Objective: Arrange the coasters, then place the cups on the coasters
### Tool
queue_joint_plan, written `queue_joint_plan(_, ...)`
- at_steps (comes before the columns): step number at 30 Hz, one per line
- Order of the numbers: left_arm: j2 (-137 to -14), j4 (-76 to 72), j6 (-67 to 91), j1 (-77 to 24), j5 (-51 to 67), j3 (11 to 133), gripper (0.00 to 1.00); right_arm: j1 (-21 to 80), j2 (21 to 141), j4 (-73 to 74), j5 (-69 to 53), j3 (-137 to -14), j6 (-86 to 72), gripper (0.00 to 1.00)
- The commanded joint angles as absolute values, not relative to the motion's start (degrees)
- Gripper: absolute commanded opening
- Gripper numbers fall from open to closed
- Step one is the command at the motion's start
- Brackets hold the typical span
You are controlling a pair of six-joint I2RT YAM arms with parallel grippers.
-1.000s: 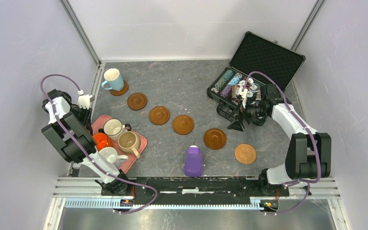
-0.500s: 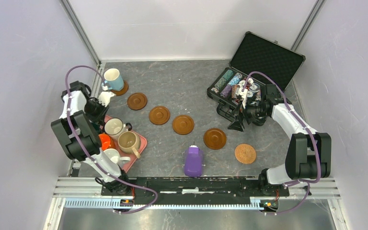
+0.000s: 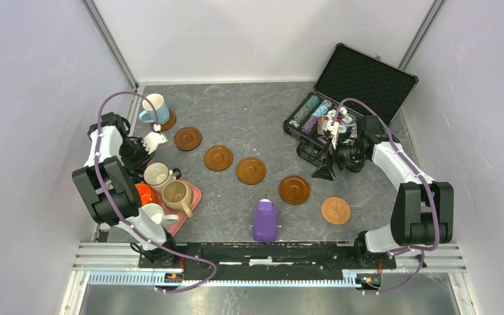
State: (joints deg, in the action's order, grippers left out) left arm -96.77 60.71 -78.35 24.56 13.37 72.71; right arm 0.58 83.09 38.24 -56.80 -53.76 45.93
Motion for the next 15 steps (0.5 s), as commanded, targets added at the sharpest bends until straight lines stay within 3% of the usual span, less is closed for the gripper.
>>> queue_joint_plan(1, -91.8, 61.9, -83.7, 24.5, 12.5, 72.9, 0.45, 0.4, 81.7, 38.3, -58.2, -54.2, 46.8, 0.98)
queue_joint_plan(8, -86.2, 61.4, -76.2, 25.4, 14.2, 73.3, 0.81, 0.4, 81.7, 39.0, -58.1, -54.4, 47.5, 0.98)
queue_joint_plan(12, -84.3, 57.0, -57.7, 27.6, 14.1, 76.4, 0.88, 0.3, 81.8, 39.4, -58.3, -54.8, 47.5, 0.98)
queue_joint_plan(13, -84.1, 57.2, -52.1, 28.5, 14.5, 77.9, 0.99, 0.4, 81.8, 39.5, -58.3, -54.9, 47.5, 0.98)
queue_joint_plan(15, -83.0, 59.1, -44.5, 30.0, 16.4, 79.4, 1.00, 0.3, 82.1, 39.6, -58.3, -55.3, 47.4, 0.98)
